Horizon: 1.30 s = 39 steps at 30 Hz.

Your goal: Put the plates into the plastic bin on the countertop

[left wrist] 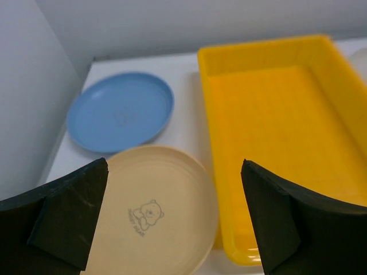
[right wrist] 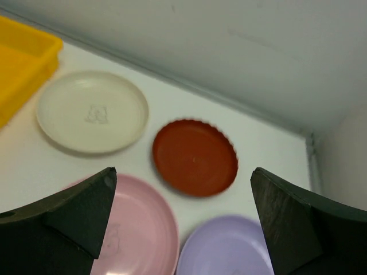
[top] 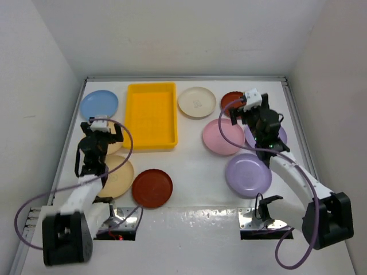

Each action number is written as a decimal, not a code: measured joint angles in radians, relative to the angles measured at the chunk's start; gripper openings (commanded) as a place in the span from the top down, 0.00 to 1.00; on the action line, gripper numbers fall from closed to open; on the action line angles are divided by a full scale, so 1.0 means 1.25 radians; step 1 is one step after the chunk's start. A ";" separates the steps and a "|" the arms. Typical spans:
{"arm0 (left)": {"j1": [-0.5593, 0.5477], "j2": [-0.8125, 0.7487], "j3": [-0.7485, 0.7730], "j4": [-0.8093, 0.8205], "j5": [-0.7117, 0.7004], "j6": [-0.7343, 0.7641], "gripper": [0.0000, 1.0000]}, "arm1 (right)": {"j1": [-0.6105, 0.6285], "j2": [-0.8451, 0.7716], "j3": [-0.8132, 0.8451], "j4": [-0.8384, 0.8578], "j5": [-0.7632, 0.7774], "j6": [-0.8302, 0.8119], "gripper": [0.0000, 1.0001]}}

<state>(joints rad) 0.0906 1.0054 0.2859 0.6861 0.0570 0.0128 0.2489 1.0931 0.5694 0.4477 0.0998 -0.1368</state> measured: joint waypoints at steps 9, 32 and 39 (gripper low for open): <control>0.015 -0.455 0.147 -0.482 0.038 0.029 0.00 | 0.077 0.055 0.358 -0.139 -0.087 -0.074 0.01; 0.372 0.402 0.603 -1.342 0.128 0.384 0.15 | 0.089 0.397 0.642 -0.689 -0.196 0.245 0.10; 0.356 0.403 0.455 -1.193 0.041 0.404 0.37 | 0.103 0.410 0.642 -0.728 -0.182 0.260 0.11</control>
<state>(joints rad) 0.5350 1.5089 0.8551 -0.8051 0.1081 0.5175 0.3775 1.6054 1.3724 -0.4629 -0.1276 0.1879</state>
